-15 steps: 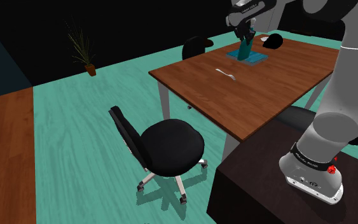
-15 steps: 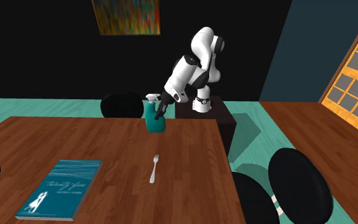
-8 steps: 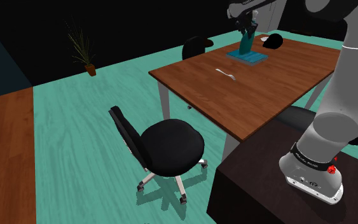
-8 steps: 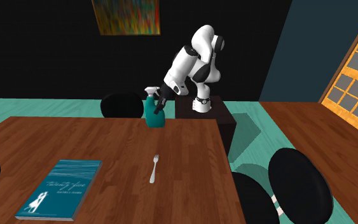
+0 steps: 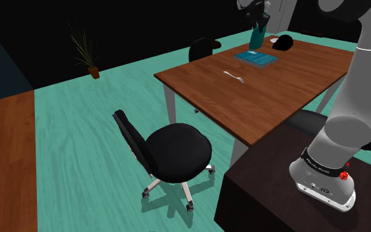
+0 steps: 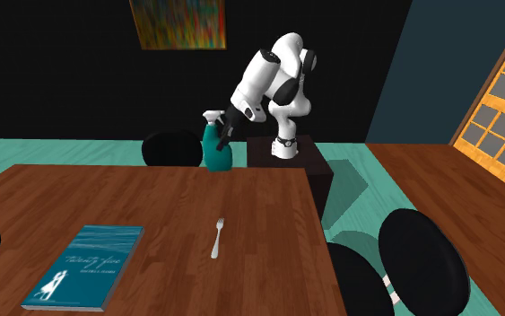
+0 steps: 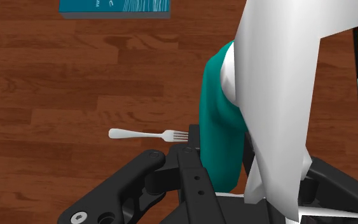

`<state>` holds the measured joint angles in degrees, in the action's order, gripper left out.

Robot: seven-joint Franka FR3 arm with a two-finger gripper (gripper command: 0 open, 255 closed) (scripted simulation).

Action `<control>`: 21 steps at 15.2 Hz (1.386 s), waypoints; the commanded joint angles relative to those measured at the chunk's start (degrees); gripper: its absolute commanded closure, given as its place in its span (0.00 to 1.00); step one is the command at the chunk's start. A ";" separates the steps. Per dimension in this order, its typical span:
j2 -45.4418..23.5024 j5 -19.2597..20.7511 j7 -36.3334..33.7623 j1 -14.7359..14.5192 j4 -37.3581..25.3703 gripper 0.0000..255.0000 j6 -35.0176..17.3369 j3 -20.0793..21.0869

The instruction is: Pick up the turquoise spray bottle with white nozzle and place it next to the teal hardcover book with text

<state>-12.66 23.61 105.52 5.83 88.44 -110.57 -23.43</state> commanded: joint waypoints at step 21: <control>-11.34 -7.62 11.47 10.51 -9.96 1.00 -5.67 -2.11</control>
<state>-22.69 16.73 116.17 15.34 79.30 -115.39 -25.49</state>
